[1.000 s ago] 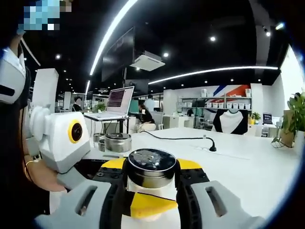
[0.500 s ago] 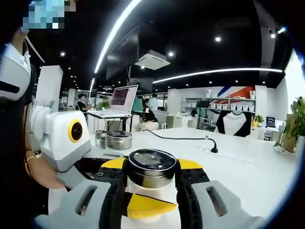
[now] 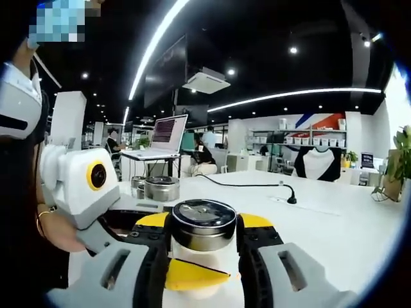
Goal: Rotate the seasoning bottle until the label or dispensing opening points toward the visible target arrow and the bottle remains upright within the marked orientation range
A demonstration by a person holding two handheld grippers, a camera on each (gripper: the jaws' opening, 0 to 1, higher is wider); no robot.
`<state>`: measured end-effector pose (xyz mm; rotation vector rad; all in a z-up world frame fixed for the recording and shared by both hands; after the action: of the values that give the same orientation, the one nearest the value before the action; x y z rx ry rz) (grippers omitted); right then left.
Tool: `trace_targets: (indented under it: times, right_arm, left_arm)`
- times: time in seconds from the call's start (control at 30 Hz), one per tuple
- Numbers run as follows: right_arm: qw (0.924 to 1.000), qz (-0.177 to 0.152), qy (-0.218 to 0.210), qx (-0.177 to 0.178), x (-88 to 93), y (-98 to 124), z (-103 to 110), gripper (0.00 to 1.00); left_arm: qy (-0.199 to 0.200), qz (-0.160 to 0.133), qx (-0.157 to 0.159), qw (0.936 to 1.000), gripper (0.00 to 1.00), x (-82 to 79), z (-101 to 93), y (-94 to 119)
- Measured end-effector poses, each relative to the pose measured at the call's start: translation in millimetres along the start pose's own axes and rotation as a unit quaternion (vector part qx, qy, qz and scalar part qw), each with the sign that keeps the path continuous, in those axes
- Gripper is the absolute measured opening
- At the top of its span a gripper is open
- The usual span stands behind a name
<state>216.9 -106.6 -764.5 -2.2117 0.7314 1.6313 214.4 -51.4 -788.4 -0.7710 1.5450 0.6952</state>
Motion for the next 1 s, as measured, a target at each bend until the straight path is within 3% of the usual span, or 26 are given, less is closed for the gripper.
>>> trace_targets:
  times: [0.4, 0.83, 1.0]
  right_arm:
    - [0.9997, 0.004, -0.022, 0.010, -1.0, 1.7, 3.8, 0.40]
    - [0.9991, 0.017, -0.025, 0.028, -7.7, 10.1, 10.3, 0.42]
    - [0.9985, 0.013, -0.023, 0.047, -15.0, 19.3, 15.2, 0.43]
  left_arm:
    - [-0.066, 0.009, -0.004, 0.9978, 0.51, -6.9, -0.7, 6.1]
    - [-0.082, 0.015, -0.004, 0.9965, 0.51, -11.5, 2.8, 23.2]
    - [-0.099, 0.000, -0.009, 0.9950, 0.50, -21.1, 3.8, 34.3]
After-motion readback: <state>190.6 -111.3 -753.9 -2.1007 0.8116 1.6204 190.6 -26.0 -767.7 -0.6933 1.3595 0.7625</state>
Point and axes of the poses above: the point that each gripper's makers call its tool centre point, and the gripper's own axes: y roughly backward along the fingers, z roughly to its left, x roughly out of its underside, the point moved 6 cm from there along y, roughly backward along the fingers, and after that the axes turned 14 degrees about y, right-handed, at the moved point
